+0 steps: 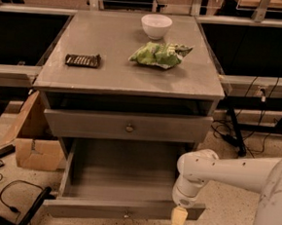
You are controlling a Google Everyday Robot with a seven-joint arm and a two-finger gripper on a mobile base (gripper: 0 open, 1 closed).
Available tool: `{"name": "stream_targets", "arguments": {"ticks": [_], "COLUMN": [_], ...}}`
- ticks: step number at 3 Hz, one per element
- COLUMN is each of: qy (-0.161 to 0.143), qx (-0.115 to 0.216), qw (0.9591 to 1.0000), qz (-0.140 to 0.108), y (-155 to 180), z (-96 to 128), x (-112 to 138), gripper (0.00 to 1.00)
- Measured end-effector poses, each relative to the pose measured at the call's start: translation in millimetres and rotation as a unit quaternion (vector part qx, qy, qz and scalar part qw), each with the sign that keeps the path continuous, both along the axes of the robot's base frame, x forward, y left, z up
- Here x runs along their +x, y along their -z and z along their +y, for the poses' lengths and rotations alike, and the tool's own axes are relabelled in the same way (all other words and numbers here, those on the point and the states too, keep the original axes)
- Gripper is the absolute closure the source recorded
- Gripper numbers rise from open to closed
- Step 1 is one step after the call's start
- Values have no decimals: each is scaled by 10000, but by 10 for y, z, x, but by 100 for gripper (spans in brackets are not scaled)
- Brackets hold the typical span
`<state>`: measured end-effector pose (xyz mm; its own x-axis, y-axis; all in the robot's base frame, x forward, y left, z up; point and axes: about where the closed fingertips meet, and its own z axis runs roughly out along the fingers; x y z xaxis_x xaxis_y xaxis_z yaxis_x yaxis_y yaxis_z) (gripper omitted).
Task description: Open middle drawer
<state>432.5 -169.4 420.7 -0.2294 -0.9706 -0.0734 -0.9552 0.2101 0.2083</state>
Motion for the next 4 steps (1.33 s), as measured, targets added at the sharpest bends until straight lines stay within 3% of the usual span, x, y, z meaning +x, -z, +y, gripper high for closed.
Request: {"name": "stream_targets", "arguments": {"ticks": [1, 3, 4], "qy": [-12, -59, -20], "qx": [-20, -312, -317], "qw": [10000, 9975, 9972], "qz": [35, 633, 677], "y": [0, -115, -171], "z": [1, 31, 39], "x": [-48, -764, -772], "gripper": [3, 49, 80]}}
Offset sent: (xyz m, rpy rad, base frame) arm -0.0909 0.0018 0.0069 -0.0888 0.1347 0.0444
